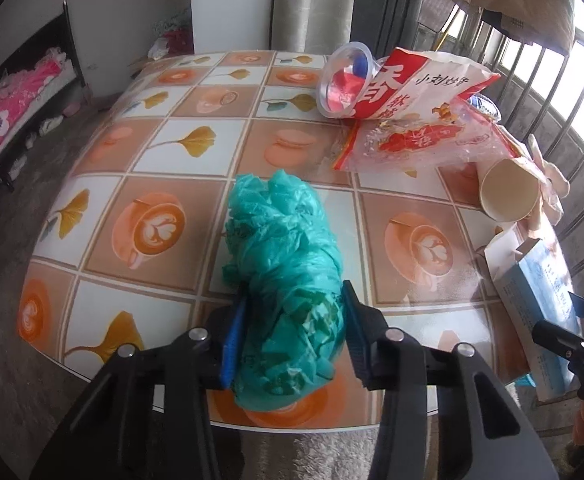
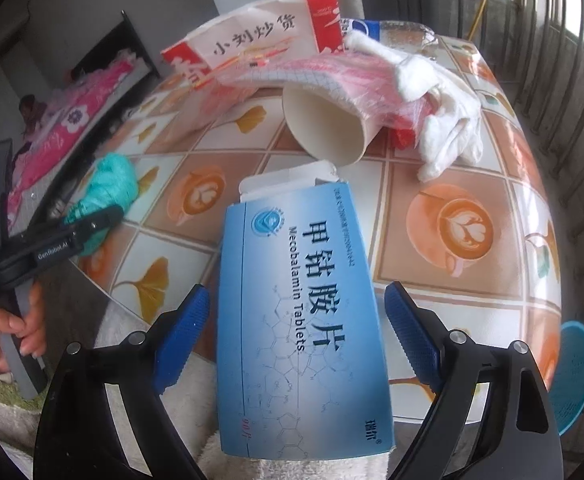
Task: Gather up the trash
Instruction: 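Grasp the green plastic bag with the left gripper while the right gripper holds the box, then carry the green bag and blue box toward the blue wastebasket with both grippers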
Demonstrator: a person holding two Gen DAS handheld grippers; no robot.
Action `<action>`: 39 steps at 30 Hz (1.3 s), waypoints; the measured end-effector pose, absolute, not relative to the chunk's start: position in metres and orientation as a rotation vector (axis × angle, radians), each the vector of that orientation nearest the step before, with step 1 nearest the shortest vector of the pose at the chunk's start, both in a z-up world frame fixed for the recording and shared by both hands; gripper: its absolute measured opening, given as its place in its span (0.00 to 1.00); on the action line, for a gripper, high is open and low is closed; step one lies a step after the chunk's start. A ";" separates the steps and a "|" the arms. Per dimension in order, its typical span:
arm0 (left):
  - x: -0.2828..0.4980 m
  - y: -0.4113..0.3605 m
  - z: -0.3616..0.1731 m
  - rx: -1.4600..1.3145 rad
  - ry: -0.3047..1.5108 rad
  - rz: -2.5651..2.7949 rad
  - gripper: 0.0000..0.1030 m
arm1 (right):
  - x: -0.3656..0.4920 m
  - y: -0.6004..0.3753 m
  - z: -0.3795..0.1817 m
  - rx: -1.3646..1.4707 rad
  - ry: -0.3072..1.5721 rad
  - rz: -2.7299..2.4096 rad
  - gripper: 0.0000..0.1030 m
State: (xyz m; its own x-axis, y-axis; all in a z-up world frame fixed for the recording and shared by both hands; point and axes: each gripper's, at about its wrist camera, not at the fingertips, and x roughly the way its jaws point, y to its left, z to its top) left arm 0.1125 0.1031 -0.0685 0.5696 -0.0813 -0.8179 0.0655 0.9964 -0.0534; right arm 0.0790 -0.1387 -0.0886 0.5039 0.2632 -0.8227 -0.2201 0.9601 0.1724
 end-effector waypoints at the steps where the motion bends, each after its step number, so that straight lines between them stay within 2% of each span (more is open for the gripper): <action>1: 0.111 0.102 -0.068 -0.006 0.956 -0.085 0.40 | 0.078 -0.137 -0.090 0.030 0.999 0.281 0.79; 3: 0.108 0.099 -0.068 0.013 0.947 -0.086 0.39 | 0.077 -0.135 -0.091 -0.004 0.992 0.257 0.68; 4: 0.106 0.097 -0.067 0.023 0.942 -0.087 0.39 | 0.077 -0.136 -0.090 0.002 0.989 0.255 0.66; 13: 0.091 0.084 -0.060 0.085 0.900 -0.077 0.39 | 0.077 -0.151 -0.085 0.135 0.994 0.255 0.65; 39: 0.056 0.052 -0.036 0.174 0.823 -0.105 0.39 | 0.053 -0.164 -0.069 0.206 0.968 0.295 0.65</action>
State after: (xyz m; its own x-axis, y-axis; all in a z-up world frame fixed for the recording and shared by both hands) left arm 0.0557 0.0515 -0.0355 0.6760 -0.0255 -0.7364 0.1603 0.9805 0.1133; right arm 0.0526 -0.1639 -0.0689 0.5323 0.3360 -0.7771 -0.1540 0.9410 0.3014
